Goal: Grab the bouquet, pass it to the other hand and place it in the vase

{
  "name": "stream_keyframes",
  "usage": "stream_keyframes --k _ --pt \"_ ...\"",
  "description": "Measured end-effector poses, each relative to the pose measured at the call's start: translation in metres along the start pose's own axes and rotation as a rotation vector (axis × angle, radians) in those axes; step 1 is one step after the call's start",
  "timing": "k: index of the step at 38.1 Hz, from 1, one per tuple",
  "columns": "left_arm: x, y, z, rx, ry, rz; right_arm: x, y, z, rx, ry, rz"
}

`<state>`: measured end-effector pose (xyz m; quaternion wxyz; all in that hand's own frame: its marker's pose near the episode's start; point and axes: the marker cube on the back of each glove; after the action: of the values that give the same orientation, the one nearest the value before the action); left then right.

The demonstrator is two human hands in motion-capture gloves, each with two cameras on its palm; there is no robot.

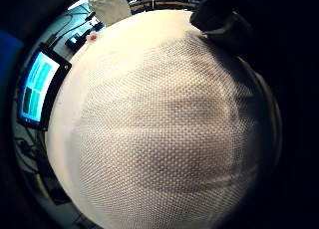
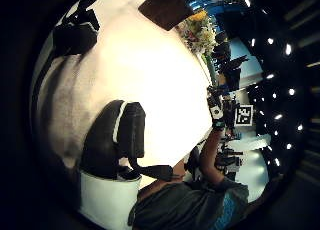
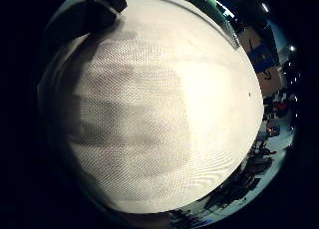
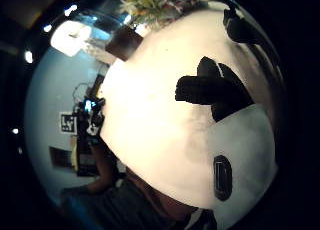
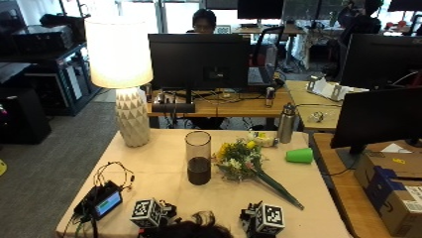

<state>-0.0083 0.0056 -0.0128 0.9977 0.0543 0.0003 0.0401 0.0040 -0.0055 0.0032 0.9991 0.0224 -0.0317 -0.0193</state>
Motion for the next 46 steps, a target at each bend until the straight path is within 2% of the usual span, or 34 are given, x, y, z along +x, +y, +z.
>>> stream_keyframes --k 27,33,46 --pt "-0.005 -0.002 0.004 0.006 -0.026 -0.024 0.002 0.0 0.0 -0.011 0.027 -0.006" --pt "0.002 -0.001 -0.001 0.014 -0.006 -0.012 0.002 0.0 0.0 -0.01 0.02 -0.005" --pt "-0.006 -0.004 0.006 0.015 -0.022 -0.01 0.0 -0.001 -0.001 -0.005 0.008 -0.008"
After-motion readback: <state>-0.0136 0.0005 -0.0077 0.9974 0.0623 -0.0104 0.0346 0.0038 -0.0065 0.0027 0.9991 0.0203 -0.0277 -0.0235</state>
